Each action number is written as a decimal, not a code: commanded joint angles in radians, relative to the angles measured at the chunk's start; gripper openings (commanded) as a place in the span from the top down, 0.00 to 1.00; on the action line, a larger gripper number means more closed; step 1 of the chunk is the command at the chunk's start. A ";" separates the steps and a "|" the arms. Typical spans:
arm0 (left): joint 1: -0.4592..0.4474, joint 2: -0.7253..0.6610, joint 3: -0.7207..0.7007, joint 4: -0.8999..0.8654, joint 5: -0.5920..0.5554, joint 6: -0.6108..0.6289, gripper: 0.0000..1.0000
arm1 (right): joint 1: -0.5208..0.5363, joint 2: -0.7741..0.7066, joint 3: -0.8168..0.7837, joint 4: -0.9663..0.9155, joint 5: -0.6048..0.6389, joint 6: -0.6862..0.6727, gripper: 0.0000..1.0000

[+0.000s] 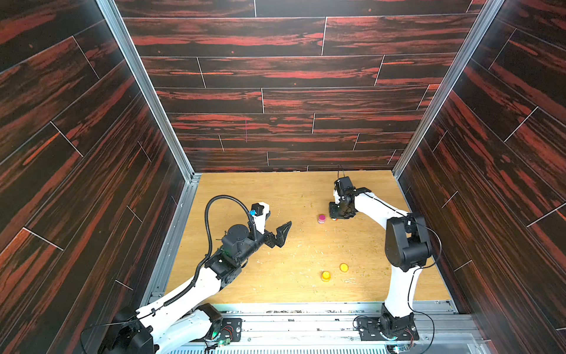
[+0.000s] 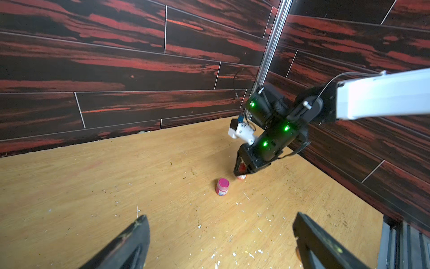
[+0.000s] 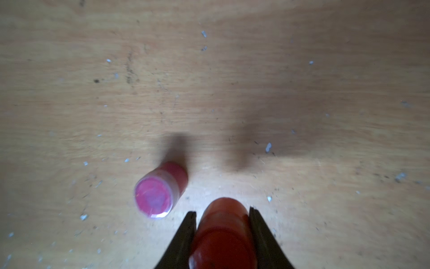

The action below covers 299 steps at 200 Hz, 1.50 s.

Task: Close the paint jar lid
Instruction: Place the paint jar at the center of the board.

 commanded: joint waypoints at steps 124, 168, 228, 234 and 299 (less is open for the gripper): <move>0.005 0.027 -0.005 0.078 0.026 -0.018 0.00 | -0.011 0.102 0.018 0.107 -0.007 0.024 0.66; 0.005 0.028 -0.007 0.074 0.024 -0.009 0.00 | -0.011 0.083 0.007 0.095 -0.015 0.024 0.50; 0.005 0.024 0.000 0.051 0.014 -0.010 0.00 | -0.012 -0.070 -0.012 0.055 0.005 0.044 0.43; 0.005 0.023 0.000 0.051 0.012 -0.011 0.00 | -0.012 -0.090 -0.017 0.043 0.011 0.044 0.43; 0.010 0.075 -0.016 0.058 0.013 -0.021 0.00 | -0.001 -0.399 -0.249 0.011 -0.159 0.046 0.43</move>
